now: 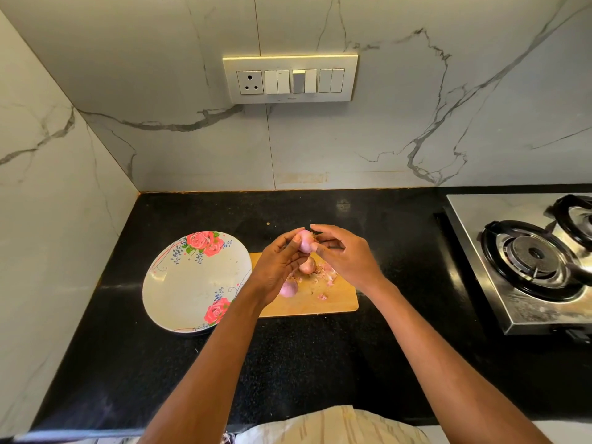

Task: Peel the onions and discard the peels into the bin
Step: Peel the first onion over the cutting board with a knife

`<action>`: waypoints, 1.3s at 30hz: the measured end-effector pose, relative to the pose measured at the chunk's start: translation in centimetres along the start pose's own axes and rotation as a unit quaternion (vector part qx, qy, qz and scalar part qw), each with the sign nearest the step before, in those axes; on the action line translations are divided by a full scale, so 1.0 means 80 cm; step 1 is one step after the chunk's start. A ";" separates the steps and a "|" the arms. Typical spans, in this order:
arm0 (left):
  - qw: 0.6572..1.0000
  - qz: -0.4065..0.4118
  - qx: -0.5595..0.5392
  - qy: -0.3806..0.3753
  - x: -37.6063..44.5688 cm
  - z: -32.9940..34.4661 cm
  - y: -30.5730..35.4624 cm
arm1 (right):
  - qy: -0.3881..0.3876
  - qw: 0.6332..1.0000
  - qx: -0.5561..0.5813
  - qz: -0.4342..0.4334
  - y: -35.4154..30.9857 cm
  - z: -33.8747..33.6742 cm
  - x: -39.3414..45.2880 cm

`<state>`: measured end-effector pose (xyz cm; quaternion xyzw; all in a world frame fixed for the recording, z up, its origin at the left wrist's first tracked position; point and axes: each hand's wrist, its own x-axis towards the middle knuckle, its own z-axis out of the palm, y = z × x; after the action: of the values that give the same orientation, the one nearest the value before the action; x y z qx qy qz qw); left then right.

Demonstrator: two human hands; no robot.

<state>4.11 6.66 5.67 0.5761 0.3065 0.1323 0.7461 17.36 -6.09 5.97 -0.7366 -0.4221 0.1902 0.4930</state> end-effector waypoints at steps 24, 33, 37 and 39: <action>0.999 -0.012 0.044 0.013 -0.001 0.001 -0.001 | -0.015 0.999 -0.052 -0.002 0.001 -0.003 -0.002; 0.998 0.002 0.054 -0.023 -0.006 -0.004 0.001 | 0.042 0.999 0.000 -0.010 0.008 0.006 0.000; 0.998 -0.001 0.046 -0.036 -0.009 -0.004 0.000 | 0.041 0.999 -0.025 0.009 0.006 0.004 0.001; 0.999 -0.003 0.038 -0.035 -0.009 -0.004 -0.002 | 0.066 0.997 0.012 0.028 0.005 0.004 0.000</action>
<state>3.34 6.46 5.72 0.6073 0.2867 0.0976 0.7345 17.31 -5.94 5.43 -0.7532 -0.3657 0.1599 0.5228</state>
